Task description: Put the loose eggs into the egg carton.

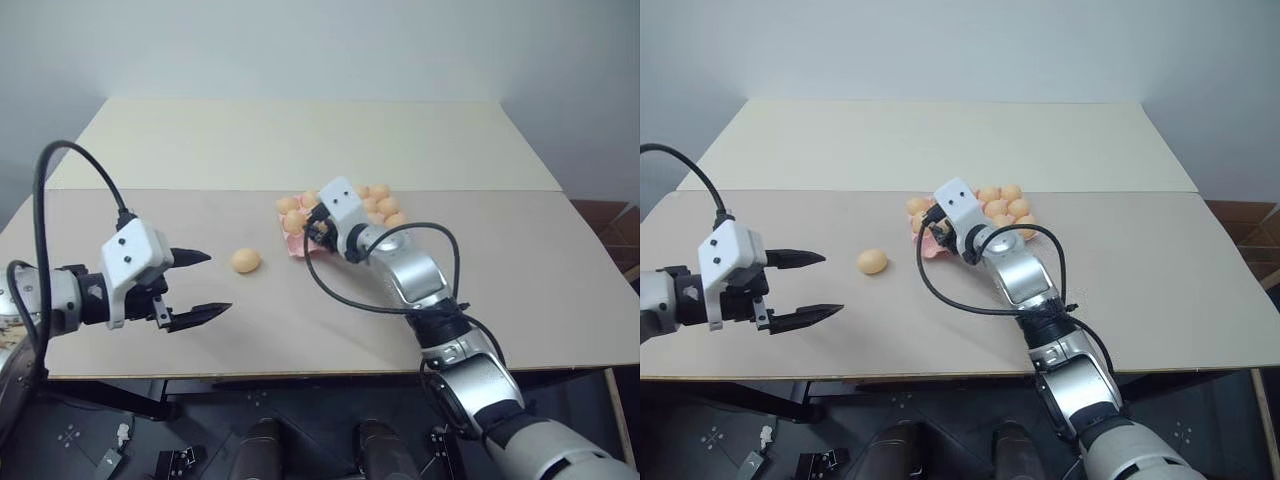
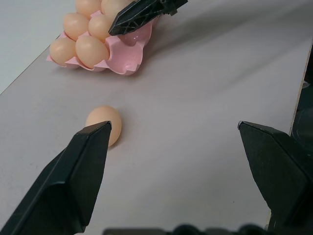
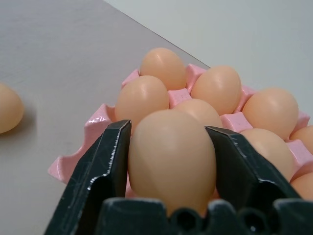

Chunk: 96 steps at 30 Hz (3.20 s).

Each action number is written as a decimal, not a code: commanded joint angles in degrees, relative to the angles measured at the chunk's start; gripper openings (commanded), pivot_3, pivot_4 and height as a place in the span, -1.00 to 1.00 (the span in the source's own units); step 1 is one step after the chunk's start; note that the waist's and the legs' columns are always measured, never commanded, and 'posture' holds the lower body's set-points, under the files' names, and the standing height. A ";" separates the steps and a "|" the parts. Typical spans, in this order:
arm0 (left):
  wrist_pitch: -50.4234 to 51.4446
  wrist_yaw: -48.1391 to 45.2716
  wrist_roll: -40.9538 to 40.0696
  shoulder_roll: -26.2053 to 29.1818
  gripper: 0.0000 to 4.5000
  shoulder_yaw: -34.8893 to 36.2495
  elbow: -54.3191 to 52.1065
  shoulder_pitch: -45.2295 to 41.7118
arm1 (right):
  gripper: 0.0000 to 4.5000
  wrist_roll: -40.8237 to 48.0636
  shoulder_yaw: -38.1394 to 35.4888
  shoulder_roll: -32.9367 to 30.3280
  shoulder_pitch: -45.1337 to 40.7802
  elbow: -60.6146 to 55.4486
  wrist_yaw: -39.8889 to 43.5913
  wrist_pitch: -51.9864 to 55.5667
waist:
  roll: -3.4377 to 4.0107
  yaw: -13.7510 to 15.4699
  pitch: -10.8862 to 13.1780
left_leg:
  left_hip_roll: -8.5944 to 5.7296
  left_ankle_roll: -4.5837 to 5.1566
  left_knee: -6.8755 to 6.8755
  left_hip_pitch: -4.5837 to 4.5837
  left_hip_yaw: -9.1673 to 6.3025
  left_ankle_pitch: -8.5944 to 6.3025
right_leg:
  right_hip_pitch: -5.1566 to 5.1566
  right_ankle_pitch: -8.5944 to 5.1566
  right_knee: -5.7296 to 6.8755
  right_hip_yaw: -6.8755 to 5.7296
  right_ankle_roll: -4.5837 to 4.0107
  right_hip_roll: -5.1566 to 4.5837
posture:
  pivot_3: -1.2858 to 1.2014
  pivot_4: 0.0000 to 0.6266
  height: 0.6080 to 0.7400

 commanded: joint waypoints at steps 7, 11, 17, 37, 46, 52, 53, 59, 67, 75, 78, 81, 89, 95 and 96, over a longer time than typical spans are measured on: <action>0.06 1.28 -0.88 0.09 1.00 2.14 -1.86 0.46 | 0.99 2.04 -4.14 -1.24 -0.01 -9.27 1.97 2.55 | 0.00 -0.32 0.00 | 0.00 0.00 0.00 0.00 0.00 0.00 | 0.00 0.00 0.00 0.00 0.00 0.00 | 0.03 -0.52 1.00; 0.41 2.55 -0.86 -0.28 1.00 3.31 -1.99 0.92 | 0.99 8.18 -9.24 -7.36 3.24 -27.66 6.64 10.44 | 0.01 0.11 0.01 | -0.01 0.00 -0.03 -0.03 -0.02 -0.01 | 0.00 0.00 -0.02 -0.01 0.00 -0.05 | 0.03 -0.52 1.00; 2.12 4.56 -2.50 -1.19 1.00 5.42 -3.05 1.46 | 0.99 21.87 -19.65 -23.56 10.15 -43.74 20.86 14.79 | 0.00 0.82 0.00 | -0.02 -0.01 -0.04 0.01 -0.03 -0.02 | 0.09 -0.01 -0.10 -0.09 0.01 -0.07 | 0.03 -0.52 1.00; 0.27 4.56 -0.65 -0.10 1.00 5.53 0.23 1.47 | 0.99 48.40 -47.75 -56.59 25.46 -46.02 38.32 22.71 | -0.02 0.83 0.00 | 0.03 0.00 -0.06 0.29 0.08 -0.02 | 0.25 -0.04 -0.11 0.04 -0.06 -0.04 | 0.03 -0.52 1.00; 3.43 10.19 3.68 0.33 1.00 2.52 0.72 0.02 | 0.99 49.98 -47.77 -59.19 27.35 -46.25 38.91 21.07 | -0.02 0.82 0.00 | 0.02 0.00 -0.06 0.28 0.10 -0.02 | 0.23 -0.04 -0.11 0.08 -0.05 -0.04 | 0.03 -0.52 1.00; 5.25 11.95 5.23 0.32 1.00 -2.45 0.78 -1.96 | 0.99 52.12 -46.98 -61.17 26.94 -46.67 41.59 19.78 | -0.03 0.86 0.00 | 0.03 0.00 -0.06 0.28 0.10 -0.02 | 0.24 -0.05 -0.11 0.09 -0.04 -0.04 | 0.03 -0.52 1.00; 5.45 11.88 4.95 0.01 1.00 -3.60 1.00 -2.91 | 0.99 52.21 -46.80 -61.24 26.85 -46.81 41.42 19.49 | -0.03 0.87 0.00 | 0.02 0.00 -0.06 0.28 0.11 -0.02 | 0.24 -0.04 -0.11 0.10 -0.04 -0.04 | 0.03 -0.52 1.00; 5.39 12.51 6.60 -2.46 1.00 -11.62 5.87 -9.83 | 0.99 53.60 -45.74 -61.47 25.79 -47.53 40.46 18.53 | -0.03 1.01 0.00 | 0.00 0.00 -0.06 0.28 0.11 -0.02 | 0.25 -0.04 -0.11 0.11 -0.04 -0.04 | 0.03 -0.52 1.00; 1.66 12.25 14.21 -8.08 1.00 -24.25 17.68 -20.82 | 0.99 55.11 -44.94 -61.38 25.70 -48.48 39.20 17.76 | -0.04 1.06 0.00 | -0.01 0.00 -0.04 0.28 0.11 -0.02 | 0.27 -0.03 -0.11 0.12 -0.02 -0.03 | 0.03 -0.52 1.00; -1.92 9.71 19.36 -14.75 1.00 -30.98 30.37 -28.38 | 0.99 55.64 -43.44 -61.18 25.00 -48.76 38.38 16.60 | -0.06 1.19 0.00 | -0.03 0.01 -0.02 0.21 0.10 -0.02 | 0.23 -0.02 -0.11 0.13 0.02 -0.02 | 0.03 -0.52 1.00; -3.59 8.72 21.41 -16.10 1.00 -32.60 34.70 -29.73 | 0.99 55.66 -43.06 -61.16 24.95 -48.78 38.14 16.21 | -0.06 1.00 0.00 | -0.04 0.01 -0.01 0.21 0.10 -0.02 | 0.23 -0.02 -0.10 0.14 0.03 -0.03 | 0.03 -0.52 1.00; -4.79 7.84 22.57 -17.33 1.00 -33.15 37.47 -30.54 | 0.99 55.65 -42.92 -61.27 25.13 -48.74 37.91 15.80 | -0.06 1.05 0.00 | -0.04 0.01 -0.01 0.19 0.10 -0.01 | 0.22 -0.01 -0.10 0.13 0.03 -0.03 | 0.03 -0.52 1.00; -8.09 7.28 24.84 -19.65 0.45 -32.56 40.46 -30.85 | 1.00 55.68 -43.61 -61.61 25.87 -48.95 37.70 15.81 | -0.06 1.32 0.00 | -0.06 0.01 0.03 0.19 0.09 -0.01 | 0.24 0.01 -0.09 0.13 0.06 -0.05 | 0.03 -0.52 1.00; -9.69 7.83 25.92 -20.30 -0.34 -31.98 40.36 -30.59 | 1.00 55.09 -43.78 -61.70 26.52 -48.95 37.85 15.56 | -0.06 1.46 0.00 | -0.06 0.01 0.05 0.19 0.08 -0.01 | 0.24 0.02 -0.09 0.13 0.08 -0.05 | 0.03 -0.52 1.00; -9.87 7.84 25.93 -20.27 -0.40 -31.85 39.63 -30.49 | 1.00 55.00 -43.94 -61.75 26.79 -49.01 37.92 15.49 | -0.06 1.47 0.00 | -0.06 0.01 0.05 0.19 0.08 -0.01 | 0.24 0.03 -0.09 0.13 0.08 -0.05 | 0.03 -0.52 1.00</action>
